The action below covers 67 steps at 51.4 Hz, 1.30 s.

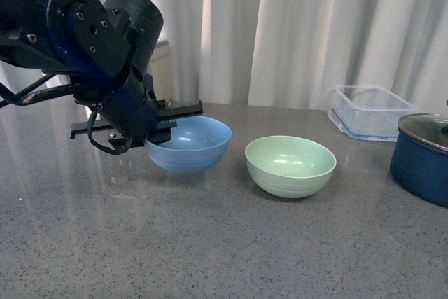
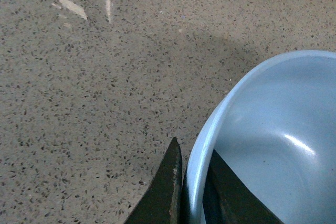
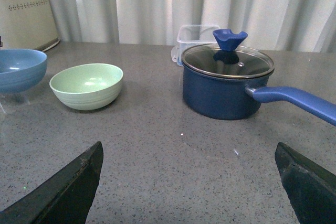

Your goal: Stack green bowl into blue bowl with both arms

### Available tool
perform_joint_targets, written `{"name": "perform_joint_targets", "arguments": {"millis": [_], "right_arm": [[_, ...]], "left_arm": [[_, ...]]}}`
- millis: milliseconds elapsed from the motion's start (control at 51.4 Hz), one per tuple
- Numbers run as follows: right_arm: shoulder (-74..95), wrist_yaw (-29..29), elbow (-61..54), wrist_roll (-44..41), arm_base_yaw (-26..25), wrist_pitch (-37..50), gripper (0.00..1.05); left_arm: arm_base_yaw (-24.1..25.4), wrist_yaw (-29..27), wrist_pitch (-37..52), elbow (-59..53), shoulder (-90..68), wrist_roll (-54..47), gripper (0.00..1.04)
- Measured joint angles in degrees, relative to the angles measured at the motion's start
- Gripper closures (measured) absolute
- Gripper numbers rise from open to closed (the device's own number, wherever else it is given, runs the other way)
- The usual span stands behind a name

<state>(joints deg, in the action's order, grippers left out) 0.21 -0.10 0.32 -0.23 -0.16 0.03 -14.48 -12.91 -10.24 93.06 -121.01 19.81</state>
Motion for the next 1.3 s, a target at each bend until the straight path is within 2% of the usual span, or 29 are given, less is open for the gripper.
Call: {"name": "perform_joint_targets", "arguments": {"millis": [1050, 1186, 1303], "right_arm": [[0.0, 0.0, 0.0, 0.0, 0.0, 0.0, 0.1], [0.0, 0.0, 0.0, 0.0, 0.0, 0.0, 0.1], [0.0, 0.0, 0.0, 0.0, 0.0, 0.0, 0.1]], "left_arm": [[-1.7, -0.63, -0.2, 5.79, -6.71, 0.28, 0.98], [-1.7, 0.79, 0.81, 4.72, -5.81, 1.92, 0.72], [-1.62, 0.42, 2.12, 2.45, -3.21, 1.97, 0.56]]}}
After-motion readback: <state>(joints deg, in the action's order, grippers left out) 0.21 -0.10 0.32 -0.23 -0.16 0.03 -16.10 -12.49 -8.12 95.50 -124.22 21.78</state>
